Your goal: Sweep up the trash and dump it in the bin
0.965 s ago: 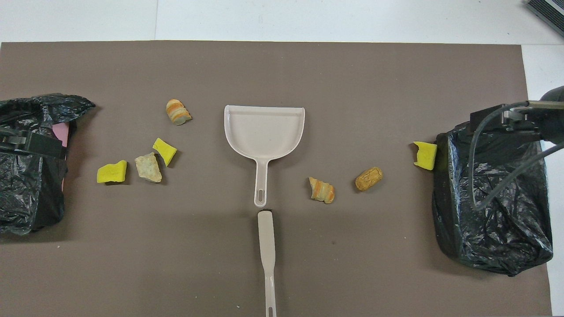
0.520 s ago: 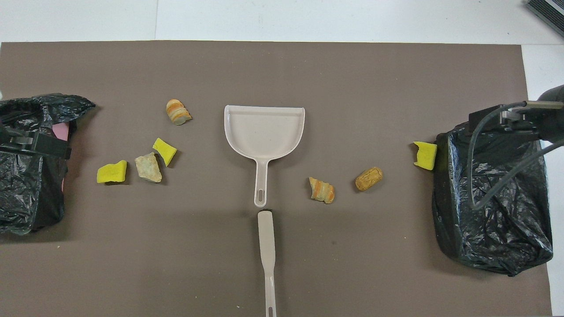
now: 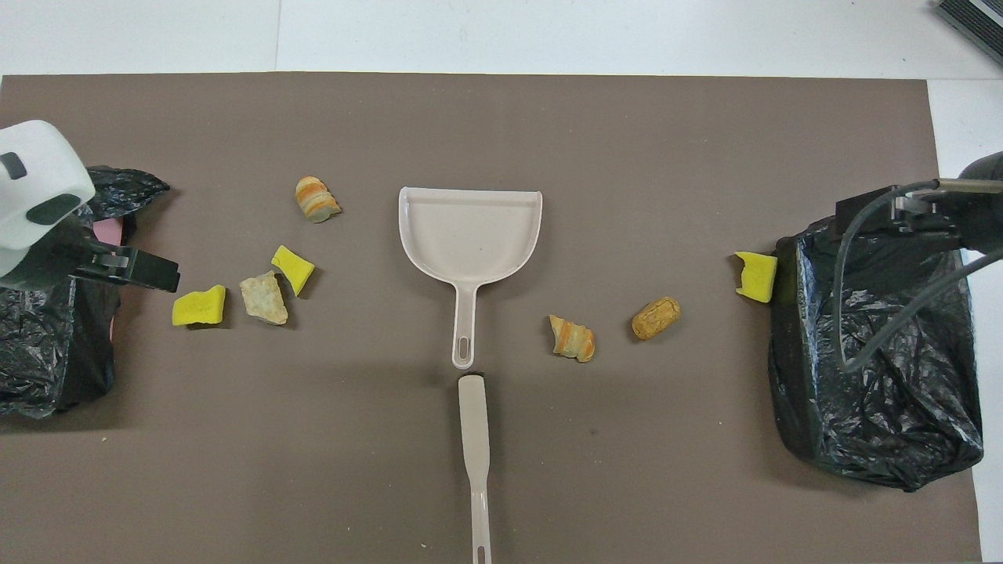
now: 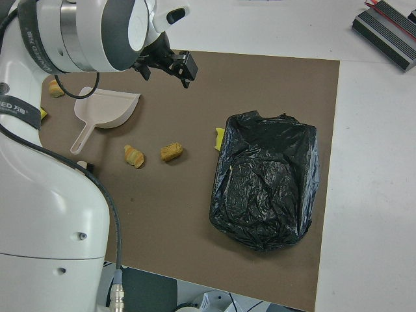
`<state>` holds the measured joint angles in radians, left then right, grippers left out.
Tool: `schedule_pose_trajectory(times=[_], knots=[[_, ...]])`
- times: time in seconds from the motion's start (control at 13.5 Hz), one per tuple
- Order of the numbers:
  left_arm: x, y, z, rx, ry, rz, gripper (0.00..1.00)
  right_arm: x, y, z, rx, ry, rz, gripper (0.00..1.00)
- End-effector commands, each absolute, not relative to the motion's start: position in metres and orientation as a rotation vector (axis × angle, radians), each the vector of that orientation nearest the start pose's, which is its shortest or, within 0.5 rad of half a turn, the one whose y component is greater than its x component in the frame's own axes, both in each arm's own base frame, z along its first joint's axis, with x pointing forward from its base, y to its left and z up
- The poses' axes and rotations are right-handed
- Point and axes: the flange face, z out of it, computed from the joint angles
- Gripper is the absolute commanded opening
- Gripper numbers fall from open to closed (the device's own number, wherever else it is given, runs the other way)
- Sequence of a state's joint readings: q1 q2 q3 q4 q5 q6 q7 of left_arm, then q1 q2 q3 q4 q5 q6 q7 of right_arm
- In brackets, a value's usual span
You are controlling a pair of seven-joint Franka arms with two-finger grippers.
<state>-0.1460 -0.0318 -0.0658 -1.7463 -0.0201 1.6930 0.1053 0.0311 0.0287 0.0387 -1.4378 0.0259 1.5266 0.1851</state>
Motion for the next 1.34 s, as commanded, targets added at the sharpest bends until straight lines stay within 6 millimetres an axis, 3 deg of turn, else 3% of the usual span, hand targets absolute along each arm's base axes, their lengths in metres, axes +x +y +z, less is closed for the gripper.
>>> schedule_pose_trajectory(times=[0.0, 0.15, 0.37, 0.52, 0.89, 1.04, 1.26], knots=[[0.514, -0.144, 0.556, -3.106, 0.576, -0.017, 1.00, 0.558, 0.039, 0.667, -3.087, 0.159, -0.084, 1.00], [0.506, -0.167, 0.545, -3.094, 0.634, -0.016, 1.00, 0.558, 0.040, 0.667, -3.087, 0.151, -0.082, 1.00], [0.485, -0.211, 0.529, -3.101, 0.566, 0.034, 1.00, 0.557, 0.040, 0.666, -3.086, 0.159, -0.079, 1.00], [0.464, -0.242, 0.503, -3.091, 0.572, 0.069, 1.00, 0.557, 0.040, 0.667, -3.081, 0.151, -0.083, 1.00], [0.396, -0.317, 0.461, -3.083, 0.501, 0.090, 1.00, 0.561, 0.041, 0.667, -3.076, 0.147, -0.115, 1.00], [0.371, -0.341, 0.439, -3.090, 0.467, 0.073, 1.00, 0.561, 0.041, 0.667, -3.076, 0.147, -0.115, 1.00], [0.319, -0.373, 0.403, -3.085, 0.457, 0.071, 1.00, 0.560, 0.041, 0.667, -3.078, 0.147, -0.111, 1.00]])
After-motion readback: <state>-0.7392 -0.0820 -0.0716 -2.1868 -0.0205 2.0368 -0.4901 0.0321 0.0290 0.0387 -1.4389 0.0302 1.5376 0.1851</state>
